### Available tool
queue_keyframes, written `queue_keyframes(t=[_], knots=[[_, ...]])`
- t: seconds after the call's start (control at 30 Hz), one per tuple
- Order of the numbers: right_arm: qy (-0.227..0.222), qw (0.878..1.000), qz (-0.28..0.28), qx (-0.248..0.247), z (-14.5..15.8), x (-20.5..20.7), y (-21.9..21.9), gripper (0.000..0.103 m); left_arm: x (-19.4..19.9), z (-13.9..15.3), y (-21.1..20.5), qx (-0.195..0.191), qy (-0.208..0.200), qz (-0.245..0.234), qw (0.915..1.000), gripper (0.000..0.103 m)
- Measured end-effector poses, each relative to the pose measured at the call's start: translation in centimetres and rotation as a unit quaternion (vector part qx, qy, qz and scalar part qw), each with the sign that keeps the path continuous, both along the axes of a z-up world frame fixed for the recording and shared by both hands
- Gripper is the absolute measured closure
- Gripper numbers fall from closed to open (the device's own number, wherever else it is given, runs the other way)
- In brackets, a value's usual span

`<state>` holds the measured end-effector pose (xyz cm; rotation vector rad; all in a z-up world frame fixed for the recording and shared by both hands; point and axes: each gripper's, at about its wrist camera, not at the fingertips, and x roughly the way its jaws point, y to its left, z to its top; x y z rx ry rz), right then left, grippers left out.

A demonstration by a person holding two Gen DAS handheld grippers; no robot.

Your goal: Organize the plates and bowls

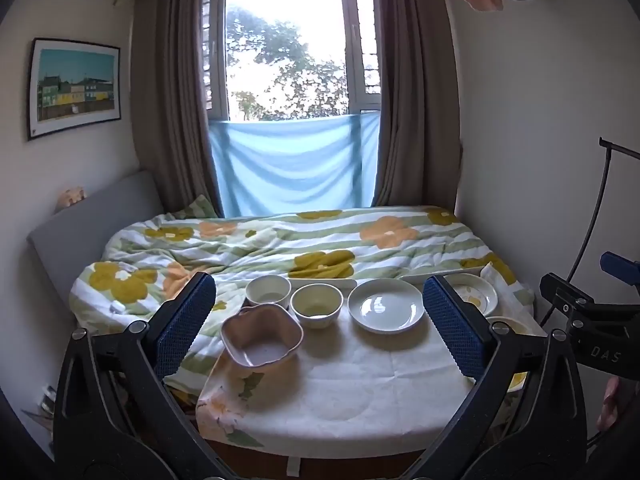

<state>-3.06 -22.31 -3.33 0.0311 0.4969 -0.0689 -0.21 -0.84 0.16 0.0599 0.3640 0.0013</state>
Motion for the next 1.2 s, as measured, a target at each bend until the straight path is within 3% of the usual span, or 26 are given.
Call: queue_keyframes(t=[1.2], knots=[[-0.005,1.000,0.011,0.007,-0.4,0.9,-0.2,0.000,1.4,-0.6,-0.2,-0.001,0.016,-0.002,0.9999,0.000]])
